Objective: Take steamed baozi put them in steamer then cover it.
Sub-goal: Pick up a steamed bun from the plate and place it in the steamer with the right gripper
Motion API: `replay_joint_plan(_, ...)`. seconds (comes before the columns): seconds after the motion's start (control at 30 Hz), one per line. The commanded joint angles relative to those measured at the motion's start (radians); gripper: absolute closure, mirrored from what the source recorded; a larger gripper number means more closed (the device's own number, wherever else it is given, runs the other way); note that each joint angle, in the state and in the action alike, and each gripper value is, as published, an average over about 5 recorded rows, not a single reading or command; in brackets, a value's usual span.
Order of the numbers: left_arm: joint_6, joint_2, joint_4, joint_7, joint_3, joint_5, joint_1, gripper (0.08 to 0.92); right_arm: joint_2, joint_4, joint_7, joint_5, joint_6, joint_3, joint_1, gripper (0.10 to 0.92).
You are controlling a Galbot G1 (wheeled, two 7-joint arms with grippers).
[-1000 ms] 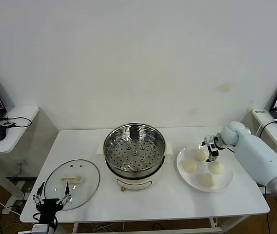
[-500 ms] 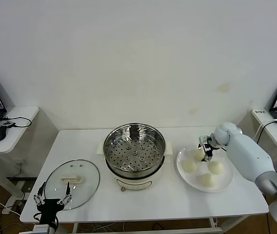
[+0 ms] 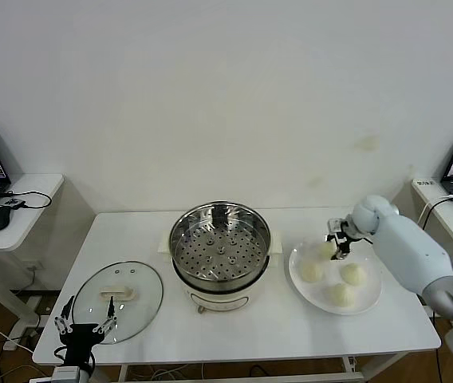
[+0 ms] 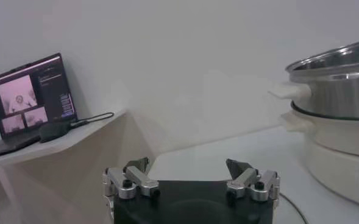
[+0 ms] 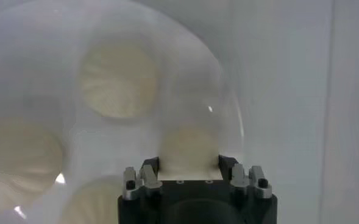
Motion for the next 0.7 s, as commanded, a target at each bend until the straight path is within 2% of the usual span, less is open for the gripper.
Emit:
replay_joint_plan(0.03,0.001,0.005,-0.004,0.001,0.005,-0.013,-0.004,0.177,-0.127,0.241,-0.030,0.260,-0.044,-0.198,0.204,0.408)
replay_joint_plan(0.17,0.001,0.008,-0.004,0.001,0.009,-0.018,-0.009,0.177,-0.111,0.289,-0.025,0.367,-0.050,-0.305,0.353,0.406)
replay_joint_plan(0.4,-0.004,0.017,-0.008,0.002,0.002,-0.037,-0.008,0.177,0.002,0.323,0.001,0.488,-0.034,-0.440,0.528,0.406)
replay_joint_plan(0.7,-0.006,0.020,-0.024,0.004,-0.010,-0.048,-0.002,0.177,0.222,0.292,0.072,0.540,0.076,-0.597,0.609,0.405)
